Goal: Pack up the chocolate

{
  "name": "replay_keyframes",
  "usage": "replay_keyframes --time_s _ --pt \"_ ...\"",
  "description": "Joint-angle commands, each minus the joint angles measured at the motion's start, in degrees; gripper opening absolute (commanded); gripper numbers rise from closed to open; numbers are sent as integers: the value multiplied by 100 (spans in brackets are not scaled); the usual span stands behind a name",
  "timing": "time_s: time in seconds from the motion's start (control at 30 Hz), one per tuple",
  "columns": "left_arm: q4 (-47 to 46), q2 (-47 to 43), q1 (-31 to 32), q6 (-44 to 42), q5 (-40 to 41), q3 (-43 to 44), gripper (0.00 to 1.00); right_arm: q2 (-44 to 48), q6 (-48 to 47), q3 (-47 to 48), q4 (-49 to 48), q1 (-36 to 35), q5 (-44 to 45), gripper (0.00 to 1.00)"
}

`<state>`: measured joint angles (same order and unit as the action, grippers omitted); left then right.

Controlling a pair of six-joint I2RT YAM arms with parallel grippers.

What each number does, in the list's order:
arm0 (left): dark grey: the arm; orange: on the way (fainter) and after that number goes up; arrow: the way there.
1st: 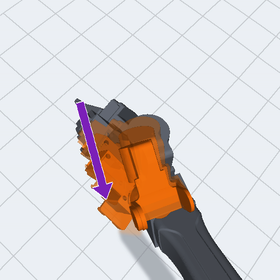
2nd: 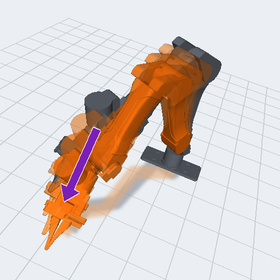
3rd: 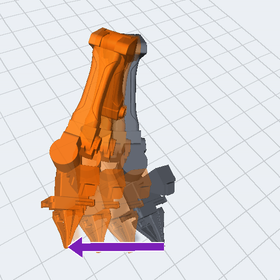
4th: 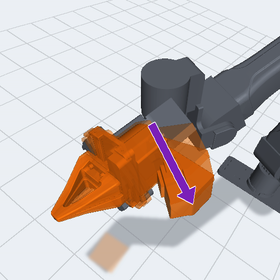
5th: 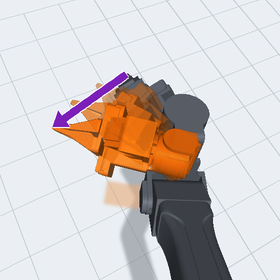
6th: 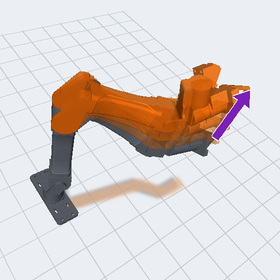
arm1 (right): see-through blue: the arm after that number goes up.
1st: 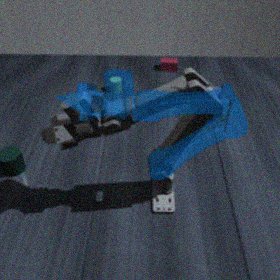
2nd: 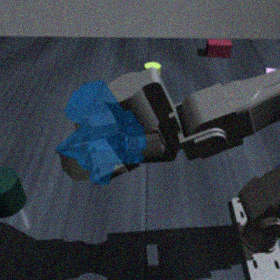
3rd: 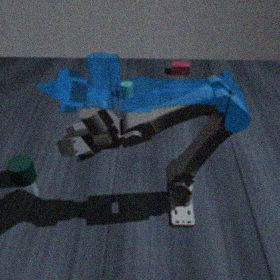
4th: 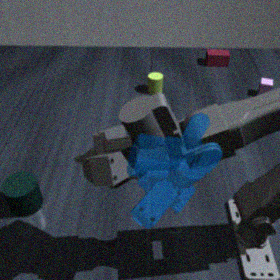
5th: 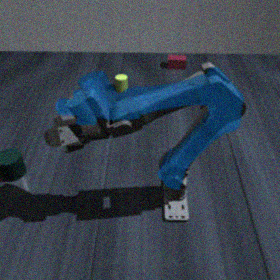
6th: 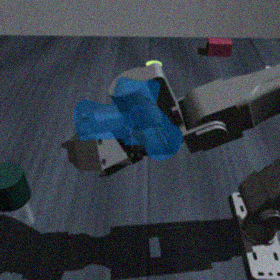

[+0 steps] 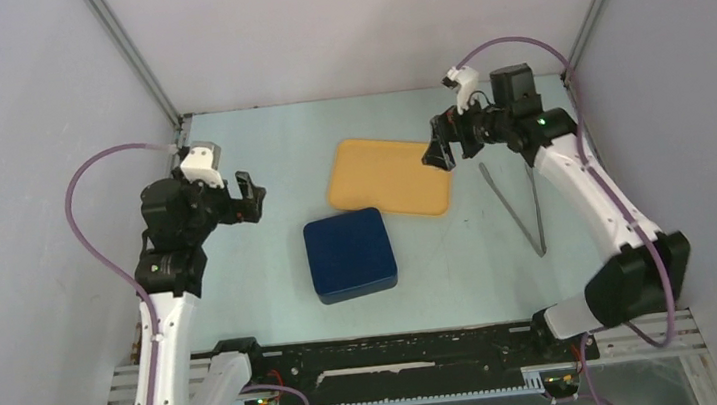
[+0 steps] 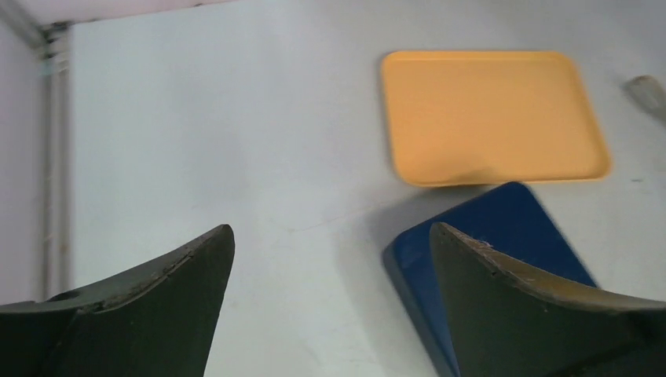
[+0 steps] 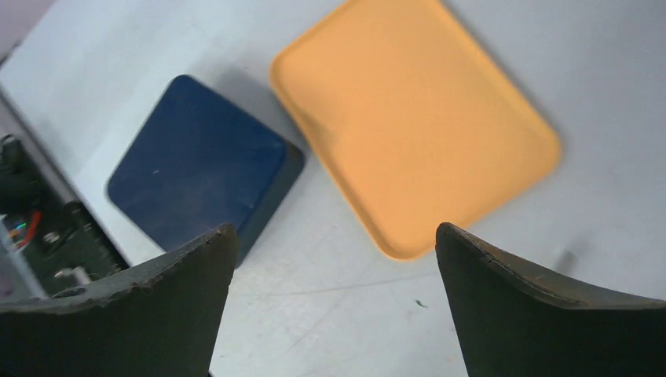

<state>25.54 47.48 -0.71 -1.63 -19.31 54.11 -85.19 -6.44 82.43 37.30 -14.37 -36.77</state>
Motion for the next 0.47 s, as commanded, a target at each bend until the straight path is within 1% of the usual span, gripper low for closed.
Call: replay_keyframes --time_s 0.0,0.1,0.2,0.3,0.43 --pt "633 -264 -24 -596 1330 269 100 849 129 -423 -500 31 1770 100" --pt "725 -388 -26 -306 1554 276 100 1307 383 -708 -658 181 1889 100" --pt "822 -447 -25 76 1529 356 100 1614 591 -968 -880 297 1996 100" --pt "817 -519 -42 128 1347 375 100 1742 597 -1069 -960 399 1997 99" --pt "826 -553 -78 61 1456 352 100 1792 755 -1208 -1049 522 1894 99"
